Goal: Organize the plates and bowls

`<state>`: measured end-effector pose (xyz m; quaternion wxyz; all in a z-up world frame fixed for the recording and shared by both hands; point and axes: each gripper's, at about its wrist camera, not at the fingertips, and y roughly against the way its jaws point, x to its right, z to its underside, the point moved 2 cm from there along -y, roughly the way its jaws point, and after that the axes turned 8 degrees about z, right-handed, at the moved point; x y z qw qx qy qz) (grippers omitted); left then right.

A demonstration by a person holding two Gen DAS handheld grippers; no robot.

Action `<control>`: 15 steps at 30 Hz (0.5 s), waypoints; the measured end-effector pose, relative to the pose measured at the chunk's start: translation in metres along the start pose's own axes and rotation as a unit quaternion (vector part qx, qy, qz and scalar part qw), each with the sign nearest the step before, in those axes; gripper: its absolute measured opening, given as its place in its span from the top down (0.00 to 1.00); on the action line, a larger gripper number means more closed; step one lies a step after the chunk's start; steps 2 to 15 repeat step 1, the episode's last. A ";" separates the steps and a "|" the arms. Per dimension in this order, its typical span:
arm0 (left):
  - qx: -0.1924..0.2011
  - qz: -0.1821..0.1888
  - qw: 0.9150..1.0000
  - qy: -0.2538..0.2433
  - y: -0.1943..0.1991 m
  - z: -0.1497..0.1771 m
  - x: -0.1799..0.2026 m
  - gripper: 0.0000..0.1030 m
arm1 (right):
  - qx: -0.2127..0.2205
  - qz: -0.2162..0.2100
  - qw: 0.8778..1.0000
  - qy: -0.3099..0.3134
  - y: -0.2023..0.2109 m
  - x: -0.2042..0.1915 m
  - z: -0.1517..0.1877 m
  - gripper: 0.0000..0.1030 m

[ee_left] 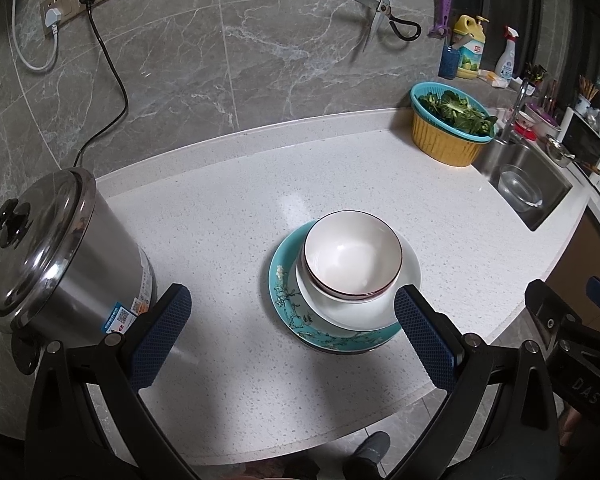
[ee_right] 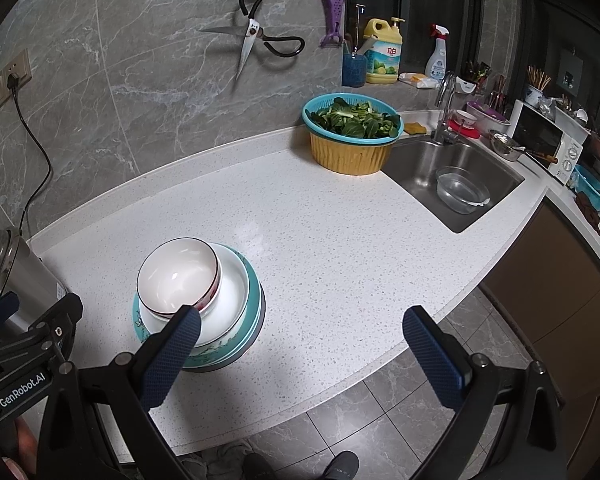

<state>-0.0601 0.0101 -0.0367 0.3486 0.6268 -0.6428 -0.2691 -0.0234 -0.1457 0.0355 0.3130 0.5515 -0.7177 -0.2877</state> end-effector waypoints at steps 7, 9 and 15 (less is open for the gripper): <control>-0.001 0.000 1.000 0.001 0.000 0.001 0.001 0.00 | 0.000 0.000 1.000 0.001 0.000 0.000 0.000 0.00; -0.001 0.000 1.000 0.001 0.000 0.001 0.001 0.00 | 0.000 0.000 1.000 0.001 0.000 0.000 0.000 0.00; -0.001 0.000 1.000 0.001 0.000 0.001 0.001 0.00 | 0.000 0.000 1.000 0.001 0.000 0.000 0.000 0.00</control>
